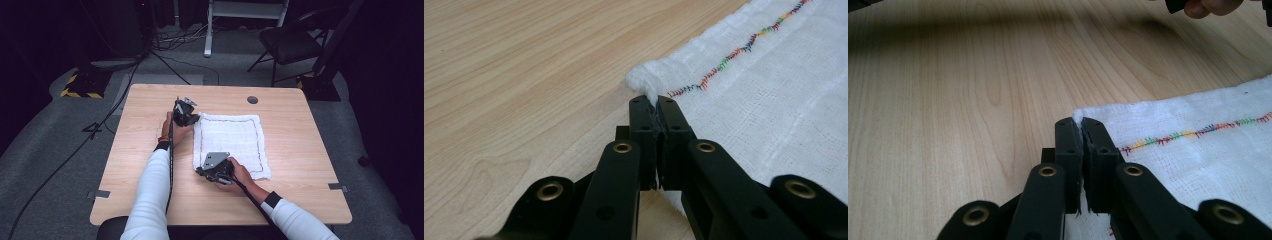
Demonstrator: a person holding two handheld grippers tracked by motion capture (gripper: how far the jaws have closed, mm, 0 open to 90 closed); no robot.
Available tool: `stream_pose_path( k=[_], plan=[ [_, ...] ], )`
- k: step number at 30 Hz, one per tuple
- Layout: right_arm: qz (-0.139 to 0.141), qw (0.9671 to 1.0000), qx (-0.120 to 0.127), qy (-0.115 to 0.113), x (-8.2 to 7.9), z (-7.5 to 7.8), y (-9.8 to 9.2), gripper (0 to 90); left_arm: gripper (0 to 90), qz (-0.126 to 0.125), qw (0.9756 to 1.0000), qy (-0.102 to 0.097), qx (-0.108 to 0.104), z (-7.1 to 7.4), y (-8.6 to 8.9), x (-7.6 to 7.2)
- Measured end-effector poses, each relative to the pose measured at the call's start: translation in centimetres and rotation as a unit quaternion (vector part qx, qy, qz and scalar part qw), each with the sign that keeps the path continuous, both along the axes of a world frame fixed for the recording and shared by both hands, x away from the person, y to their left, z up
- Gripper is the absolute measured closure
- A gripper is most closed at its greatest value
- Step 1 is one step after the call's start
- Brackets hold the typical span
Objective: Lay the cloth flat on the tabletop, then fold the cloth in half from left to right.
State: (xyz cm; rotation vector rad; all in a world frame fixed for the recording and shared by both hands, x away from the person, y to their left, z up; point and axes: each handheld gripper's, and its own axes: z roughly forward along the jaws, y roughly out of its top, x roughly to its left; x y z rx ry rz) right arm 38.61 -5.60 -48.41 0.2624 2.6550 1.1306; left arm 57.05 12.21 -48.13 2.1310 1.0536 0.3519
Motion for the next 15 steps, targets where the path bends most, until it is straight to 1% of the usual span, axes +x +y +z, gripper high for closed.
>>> stream_pose_path(
  k=[2, 8, 10, 11, 12, 15],
  plan=[
    [0.000, 1.0000, 0.000, 0.001, 0.0, 0.1, 0.1, 86.9, 87.5, 0.001, 1.0000, -0.003, -0.001, 0.2, 0.1, -0.1],
    [-0.001, 1.0000, 0.004, -0.005, 0.0, 0.6, 0.3, 86.9, 87.5, 0.004, 0.9999, -0.010, -0.002, 0.8, 0.7, -0.3],
    [0.000, 1.0000, 0.005, -0.007, 0.1, 0.7, 0.4, 86.9, 87.5, 0.003, 0.9999, -0.014, 0.002, 1.1, 0.9, -0.3],
    [-0.001, 0.9999, 0.006, -0.008, 0.1, 0.8, 0.4, 86.9, 87.5, 0.005, 0.9999, -0.014, -0.002, 1.1, 1.0, -0.3],
    [-0.001, 0.9999, 0.006, -0.011, 0.1, 0.9, 0.5, 86.9, 87.5, 0.005, 0.9999, -0.014, 0.000, 1.2, 1.1, -0.3],
    [-0.003, 0.9999, 0.009, -0.013, 0.1, 1.0, 0.6, 86.9, 87.6, 0.007, 0.9998, -0.017, -0.004, 1.5, 1.4, -0.5]
  ],
)
